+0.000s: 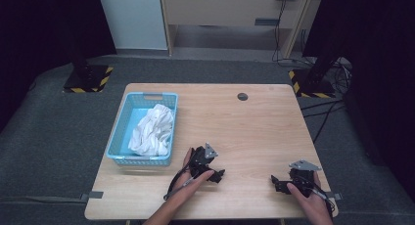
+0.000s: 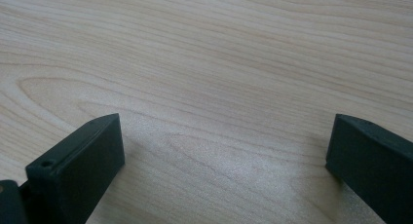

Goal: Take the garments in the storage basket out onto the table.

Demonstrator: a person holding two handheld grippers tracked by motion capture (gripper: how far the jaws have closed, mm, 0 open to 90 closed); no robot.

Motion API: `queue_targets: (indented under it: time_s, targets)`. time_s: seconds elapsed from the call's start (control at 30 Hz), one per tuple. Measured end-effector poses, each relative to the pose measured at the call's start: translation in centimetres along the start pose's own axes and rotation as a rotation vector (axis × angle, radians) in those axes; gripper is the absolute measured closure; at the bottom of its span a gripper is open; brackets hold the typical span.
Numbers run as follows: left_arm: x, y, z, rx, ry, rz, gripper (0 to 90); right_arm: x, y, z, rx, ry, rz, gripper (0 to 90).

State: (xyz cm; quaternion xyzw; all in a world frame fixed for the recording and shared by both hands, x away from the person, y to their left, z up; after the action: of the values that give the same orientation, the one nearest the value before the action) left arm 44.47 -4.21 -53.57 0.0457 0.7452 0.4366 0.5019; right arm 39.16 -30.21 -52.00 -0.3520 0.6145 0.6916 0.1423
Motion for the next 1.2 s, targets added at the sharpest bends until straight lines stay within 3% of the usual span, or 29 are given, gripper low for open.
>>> queue_targets:
  time_s: [1.2]
  targets:
    - [-0.18,0.61,-0.26,0.011,-0.002,0.003,1.6,0.11,0.14,0.02,-0.001,-0.002,0.000,0.3]
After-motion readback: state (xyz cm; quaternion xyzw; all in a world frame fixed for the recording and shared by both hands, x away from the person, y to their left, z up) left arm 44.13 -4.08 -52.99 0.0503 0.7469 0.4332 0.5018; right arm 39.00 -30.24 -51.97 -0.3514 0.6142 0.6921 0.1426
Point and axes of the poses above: each handheld gripper's, and its own axes: y roughly backward along the jaws, x roughly out of its underside, z roughly to its left, the point moved 10 cm from there along -y, roughly forward along the jaws, and after that the axes turned 3 degrees about -z, right-handed, at the moved point
